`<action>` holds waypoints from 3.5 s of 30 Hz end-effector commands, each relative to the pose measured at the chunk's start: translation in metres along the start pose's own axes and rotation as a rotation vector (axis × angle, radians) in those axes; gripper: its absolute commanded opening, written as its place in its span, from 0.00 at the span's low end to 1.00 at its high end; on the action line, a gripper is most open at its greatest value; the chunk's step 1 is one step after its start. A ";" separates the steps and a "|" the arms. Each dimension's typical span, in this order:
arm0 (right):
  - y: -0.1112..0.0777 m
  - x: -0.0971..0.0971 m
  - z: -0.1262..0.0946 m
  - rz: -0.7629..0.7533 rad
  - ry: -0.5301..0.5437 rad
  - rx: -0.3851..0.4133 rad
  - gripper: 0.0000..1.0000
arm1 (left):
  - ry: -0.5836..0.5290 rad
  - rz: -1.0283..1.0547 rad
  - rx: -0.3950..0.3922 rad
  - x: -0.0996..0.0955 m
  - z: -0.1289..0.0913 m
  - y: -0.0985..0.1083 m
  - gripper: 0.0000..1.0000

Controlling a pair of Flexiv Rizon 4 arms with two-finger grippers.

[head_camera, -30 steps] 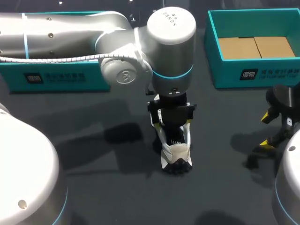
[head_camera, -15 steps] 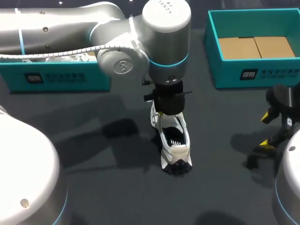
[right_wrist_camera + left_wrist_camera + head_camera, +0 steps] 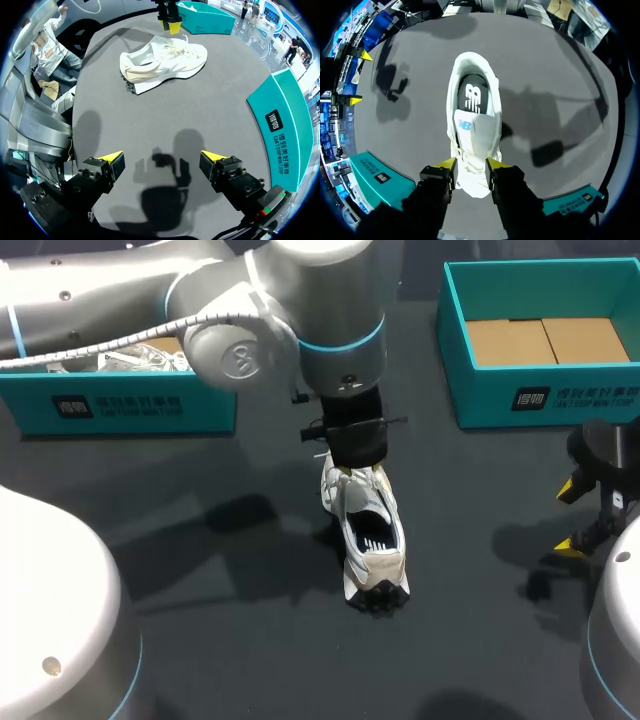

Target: Take the shoe out of the shoebox, open the shoe tongue, remove and reinsert the insole, then place the shoe into the shoebox

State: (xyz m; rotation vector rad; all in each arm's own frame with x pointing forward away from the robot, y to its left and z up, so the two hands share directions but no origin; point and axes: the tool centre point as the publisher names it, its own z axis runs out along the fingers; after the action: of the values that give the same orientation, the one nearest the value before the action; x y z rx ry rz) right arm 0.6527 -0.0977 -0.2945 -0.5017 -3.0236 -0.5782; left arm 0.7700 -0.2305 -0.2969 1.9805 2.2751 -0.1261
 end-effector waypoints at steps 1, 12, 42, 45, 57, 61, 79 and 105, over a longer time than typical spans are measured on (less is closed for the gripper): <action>-0.001 0.002 -0.001 0.001 -0.003 0.001 1.00 | -0.003 0.008 0.027 -0.003 0.012 -0.004 0.30; -0.001 0.002 -0.001 0.001 -0.003 0.001 1.00 | -0.007 0.023 0.112 -0.003 0.041 -0.033 0.14; -0.001 0.002 -0.001 0.001 -0.003 0.001 1.00 | 0.006 -0.008 0.128 0.004 0.022 -0.060 0.36; -0.001 0.002 -0.001 0.001 -0.003 0.001 1.00 | -0.002 -0.067 0.120 0.009 -0.002 -0.072 0.47; -0.001 0.002 -0.001 0.001 -0.003 0.001 1.00 | 0.086 -0.286 0.086 0.019 -0.037 -0.093 1.00; -0.001 0.002 -0.001 0.001 -0.003 0.001 1.00 | 0.085 -0.330 0.081 0.019 -0.037 -0.094 1.00; -0.001 0.002 -0.001 0.001 -0.003 0.001 1.00 | 0.109 -1.135 -0.105 0.021 -0.047 -0.119 1.00; -0.001 0.002 -0.001 0.001 -0.003 0.001 1.00 | 0.107 -1.405 -0.028 0.011 0.011 -0.143 1.00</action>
State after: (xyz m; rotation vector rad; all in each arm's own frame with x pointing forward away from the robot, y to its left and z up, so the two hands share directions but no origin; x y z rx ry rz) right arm 0.6527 -0.0977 -0.2945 -0.5018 -3.0236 -0.5781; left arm 0.6290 -0.2346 -0.3042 0.0466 3.1566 -0.0994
